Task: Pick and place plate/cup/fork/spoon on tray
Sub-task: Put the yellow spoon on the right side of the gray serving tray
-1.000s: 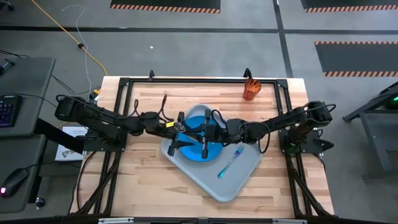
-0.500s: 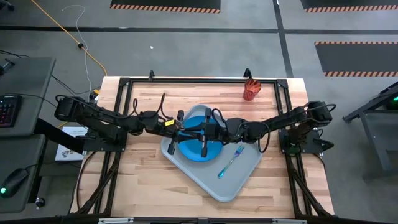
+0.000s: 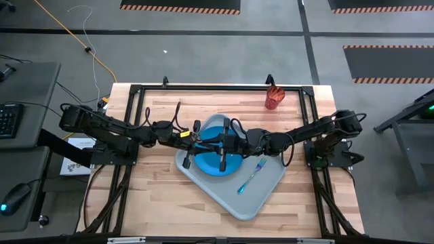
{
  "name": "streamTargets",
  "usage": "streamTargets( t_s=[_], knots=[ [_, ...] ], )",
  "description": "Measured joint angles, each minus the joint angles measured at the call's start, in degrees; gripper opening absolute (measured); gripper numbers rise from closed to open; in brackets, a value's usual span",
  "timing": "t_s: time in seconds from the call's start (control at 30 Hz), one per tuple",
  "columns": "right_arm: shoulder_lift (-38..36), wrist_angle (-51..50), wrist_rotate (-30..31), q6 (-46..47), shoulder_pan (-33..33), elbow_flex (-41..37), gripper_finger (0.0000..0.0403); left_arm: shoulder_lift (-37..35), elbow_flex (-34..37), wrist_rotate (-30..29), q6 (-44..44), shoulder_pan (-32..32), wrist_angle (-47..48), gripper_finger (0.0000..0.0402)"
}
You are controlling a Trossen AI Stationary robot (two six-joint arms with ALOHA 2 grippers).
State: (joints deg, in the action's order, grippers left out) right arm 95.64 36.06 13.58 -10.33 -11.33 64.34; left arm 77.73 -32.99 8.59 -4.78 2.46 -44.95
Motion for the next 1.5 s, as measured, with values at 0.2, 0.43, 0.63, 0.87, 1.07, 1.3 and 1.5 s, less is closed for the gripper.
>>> streamTargets(
  t_s=[0.2, 0.43, 0.63, 0.87, 1.07, 1.3, 1.5],
  knots=[
    [0.0, 0.1, -0.1, 0.0, 0.1, 0.0, 0.0009, 0.0, 0.0, -0.1, -0.8, 0.0, 0.0, 0.0022],
    [0.0, 0.0, 0.0, 1.5, 0.1, 0.0, 0.001, 0.0, 0.0, -0.1, 0.3, 0.0, 0.1, 0.0022],
    [-0.7, -2.3, 2.1, 2.3, -0.3, 0.0, 0.0062, -0.9, 0.0, -1.0, 1.1, -0.3, 3.3, 0.0022],
    [-7.2, -14.3, 5.8, 2.6, -3.2, 0.1, 0.0148, -8.4, 0.0, -1.4, 1.7, -1.8, 17.9, 0.0022],
    [-8.0, -18.7, 5.9, 2.3, -5.8, 0.1, 0.0171, -13.5, 0.0, 8.3, 0.3, -1.0, 31.7, 0.0022],
    [-7.6, -21.6, -0.4, 1.7, -5.9, 0.0, 0.0172, -10.0, 0.0, 27.0, -5.7, 2.2, 37.6, 0.0022],
    [-6.9, -21.7, -4.8, -0.7, -5.9, 0.0, 0.0172, -3.4, -1.4, 28.9, -5.8, 2.0, 34.8, 0.0022]
  ],
)
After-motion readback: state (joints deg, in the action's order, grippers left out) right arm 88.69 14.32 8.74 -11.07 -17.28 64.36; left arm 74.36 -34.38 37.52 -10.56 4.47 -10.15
